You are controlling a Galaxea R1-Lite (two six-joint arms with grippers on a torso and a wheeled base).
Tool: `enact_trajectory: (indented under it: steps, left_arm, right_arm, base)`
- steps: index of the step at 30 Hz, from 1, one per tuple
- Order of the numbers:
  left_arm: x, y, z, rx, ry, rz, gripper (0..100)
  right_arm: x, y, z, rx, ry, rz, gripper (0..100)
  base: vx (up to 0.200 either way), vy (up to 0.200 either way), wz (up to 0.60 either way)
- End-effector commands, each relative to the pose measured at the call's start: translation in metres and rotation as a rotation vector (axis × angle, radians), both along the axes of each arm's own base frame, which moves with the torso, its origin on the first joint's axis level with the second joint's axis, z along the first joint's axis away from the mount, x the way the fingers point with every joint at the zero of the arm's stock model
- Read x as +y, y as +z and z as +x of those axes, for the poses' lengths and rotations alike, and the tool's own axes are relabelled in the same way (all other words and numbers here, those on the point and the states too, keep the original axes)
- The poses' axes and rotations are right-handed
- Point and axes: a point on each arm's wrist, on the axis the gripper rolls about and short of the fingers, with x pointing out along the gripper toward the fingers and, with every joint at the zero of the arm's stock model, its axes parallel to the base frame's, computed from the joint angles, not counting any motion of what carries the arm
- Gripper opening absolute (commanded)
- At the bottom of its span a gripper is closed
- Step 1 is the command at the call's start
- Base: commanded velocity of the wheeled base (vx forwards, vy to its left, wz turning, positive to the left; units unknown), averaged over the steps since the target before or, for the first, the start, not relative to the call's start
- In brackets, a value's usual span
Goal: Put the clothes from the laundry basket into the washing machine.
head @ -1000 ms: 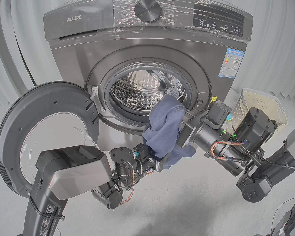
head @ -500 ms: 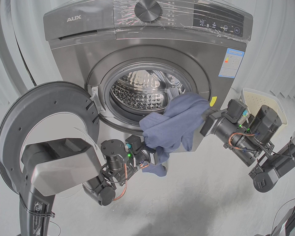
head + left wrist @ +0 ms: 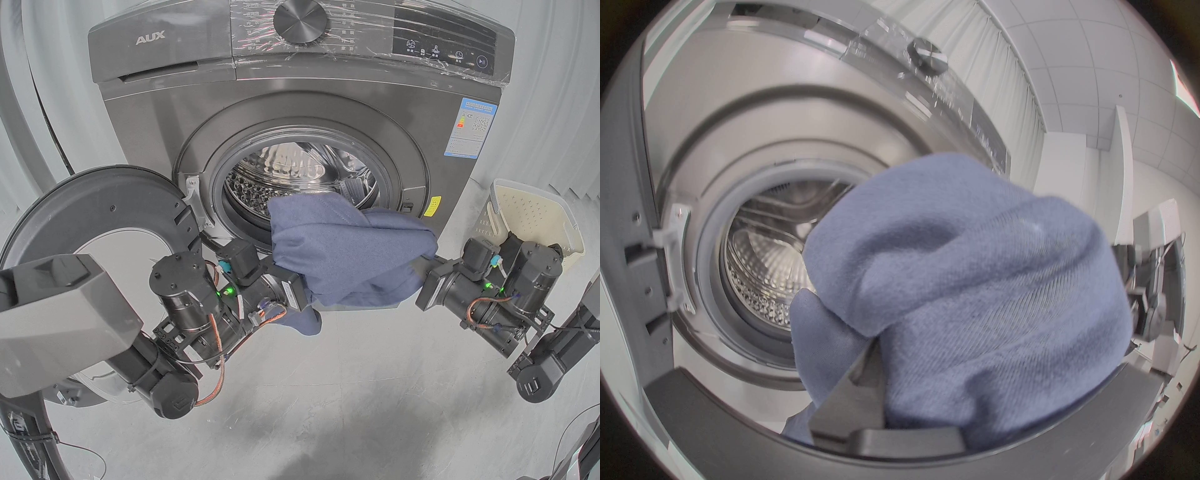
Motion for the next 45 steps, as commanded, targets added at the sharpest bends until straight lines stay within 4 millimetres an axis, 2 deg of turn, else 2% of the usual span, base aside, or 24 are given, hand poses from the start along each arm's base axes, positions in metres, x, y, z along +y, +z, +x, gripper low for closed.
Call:
enact_trajectory:
  steps: [1,7,13,14,17,20,22,23,27,30,34,39,45]
  left_arm:
    - [0.006,0.036,-0.023,-0.065,-0.007,-0.059,0]
    - [0.002,0.036,-0.03,-0.059,-0.026,-0.056,0]
    - [0.005,0.038,-0.032,-0.058,-0.023,-0.064,0]
    - [0.006,0.038,-0.033,-0.051,-0.025,-0.066,0]
    - [0.015,0.04,-0.04,-0.038,-0.02,-0.07,0]
    - [0.03,0.04,-0.058,-0.015,-0.025,-0.054,0]
    - [0.034,0.039,-0.062,-0.009,-0.027,-0.044,0]
    - [0.043,0.03,-0.076,0.029,-0.045,-0.007,0]
    - [0.056,0.025,-0.092,0.056,-0.093,0.021,0]
    - [0.064,0.023,-0.089,0.056,-0.066,0.038,0]
    - [0.069,0.016,-0.092,0.087,-0.056,0.06,0]
    - [0.068,0.009,-0.093,0.098,-0.052,0.091,0]
    - [0.063,-0.007,-0.088,0.075,-0.028,0.214,0]
  right_arm:
    - [0.015,-0.032,0.0,0.093,0.047,-0.054,0]
    - [0.039,-0.048,-0.001,0.126,0.108,-0.074,0]
    - [0.054,-0.043,-0.007,0.102,0.151,-0.043,0]
    - [0.054,-0.044,-0.01,0.105,0.16,-0.047,100]
    - [0.052,-0.044,-0.025,0.12,0.187,-0.068,100]
    - [0.042,-0.043,-0.056,0.134,0.255,-0.123,100]
    - [0.04,-0.043,-0.062,0.135,0.278,-0.135,100]
    - [0.034,-0.045,-0.081,0.145,0.349,-0.166,100]
    - [0.017,-0.053,-0.106,0.197,0.396,-0.215,100]
    - [0.005,-0.06,-0.109,0.237,0.363,-0.241,100]
    - [-0.016,-0.063,-0.092,0.257,0.241,-0.24,100]
    - [-0.024,-0.054,-0.072,0.213,0.159,-0.206,100]
    - [-0.029,-0.053,-0.065,0.206,0.125,-0.197,100]
  base:
    - [0.0,0.0,0.0]
    - [0.0,0.0,0.0]
    - [0.0,0.0,0.0]
    - [0.0,0.0,0.0]
    - [0.0,0.0,0.0]
    - [0.0,0.0,0.0]
    - [0.0,0.0,0.0]
    - [0.0,0.0,0.0]
    - [0.0,0.0,0.0]
    - [0.0,0.0,0.0]
    - [0.0,0.0,0.0]
    - [0.0,0.0,0.0]
    - [0.0,0.0,0.0]
